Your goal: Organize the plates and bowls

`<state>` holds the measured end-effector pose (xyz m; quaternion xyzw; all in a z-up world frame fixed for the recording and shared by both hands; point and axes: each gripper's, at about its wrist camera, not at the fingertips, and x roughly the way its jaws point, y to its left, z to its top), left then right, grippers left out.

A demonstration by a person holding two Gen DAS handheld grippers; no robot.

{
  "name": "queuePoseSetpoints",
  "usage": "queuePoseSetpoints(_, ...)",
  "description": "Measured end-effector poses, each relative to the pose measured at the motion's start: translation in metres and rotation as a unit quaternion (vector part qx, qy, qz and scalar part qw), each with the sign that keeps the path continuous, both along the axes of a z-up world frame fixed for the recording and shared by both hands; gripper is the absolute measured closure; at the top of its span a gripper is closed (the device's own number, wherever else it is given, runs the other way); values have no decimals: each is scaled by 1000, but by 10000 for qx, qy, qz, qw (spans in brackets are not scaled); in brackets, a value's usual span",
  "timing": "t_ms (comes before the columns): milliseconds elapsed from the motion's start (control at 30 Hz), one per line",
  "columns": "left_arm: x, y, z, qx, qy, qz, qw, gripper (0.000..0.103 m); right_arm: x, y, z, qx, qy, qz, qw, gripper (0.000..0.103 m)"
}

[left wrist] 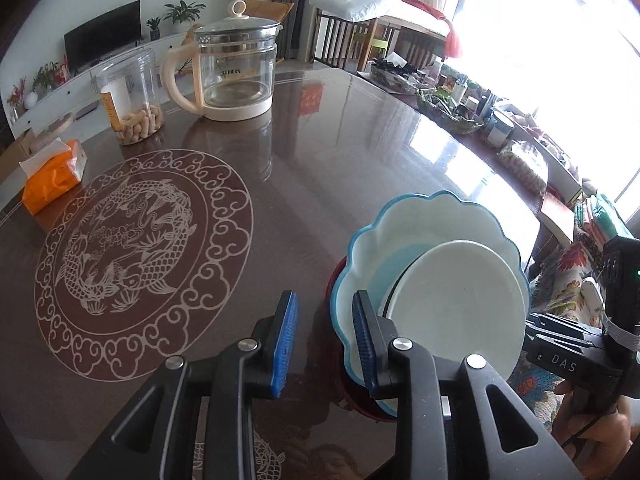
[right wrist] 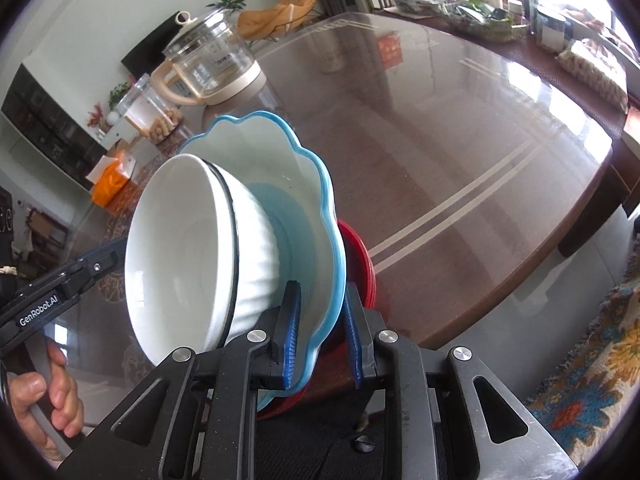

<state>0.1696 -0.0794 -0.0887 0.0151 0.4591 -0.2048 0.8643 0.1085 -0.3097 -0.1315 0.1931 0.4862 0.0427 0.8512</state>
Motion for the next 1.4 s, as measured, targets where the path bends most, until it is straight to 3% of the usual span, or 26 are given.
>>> queuePoseSetpoints(33,-2,3,2,17,-40,32,10000,70,0,1,0,13,-18,13,10000,71)
queuePoseSetpoints(100,-4,9,5,20,-107,106,9999,55,-1,3,0,-2,-36,19,10000,66)
queuePoseSetpoints(200,-9,17,6,2,-188,236,9995,41,-1,1,-1,80,-40,-52,9999,66)
queuePoseSetpoints(367,-15,27,4,-117,-171,408,9990,41,-2,-4,-2,260,-26,-110,9996,65)
queuePoseSetpoints(467,-22,37,11,-124,-337,539,9979,41,-5,-10,9,278,-242,-246,9990,54)
queuePoseSetpoints(500,-26,40,16,-101,-418,586,9974,41,-6,-13,15,304,-319,-317,9985,45)
queuePoseSetpoints(567,-38,45,28,-41,-658,655,9957,41,-12,-18,28,306,-505,-439,9973,42)
queuePoseSetpoints(633,-55,49,42,63,-965,694,9929,35,-22,-19,45,187,-689,-492,9962,42)
queuePoseSetpoints(667,-65,50,49,138,-1137,718,9908,27,-31,-18,55,74,-793,-531,9954,42)
queuePoseSetpoints(733,-88,52,62,262,-1491,728,9858,17,-54,-12,75,-231,-1046,-608,9924,35)
queuePoseSetpoints(833,-122,54,70,166,-1644,570,9846,2,-96,8,95,-773,-1313,-708,9858,30)
queuePoseSetpoints(900,-141,54,69,116,-1643,510,9850,1,-125,23,96,-1024,-1333,-701,9833,29)
queuePoseSetpoints(1000,-167,46,63,752,-1777,1082,9752,1,-165,44,88,-1130,-1294,-744,9823,29)
queuePoseSetpoints(1067,-179,45,60,905,-1840,1293,9702,0,-186,54,83,-1104,-1266,-789,9826,29)
queuePoseSetpoints(1200,-188,42,59,728,-1439,1061,9812,1,-206,69,82,-1302,-1089,-696,9830,29)
queuePoseSetpoints(1400,-200,27,61,995,-1094,676,9867,1,-212,90,99,-2162,-1295,-666,9654,29)
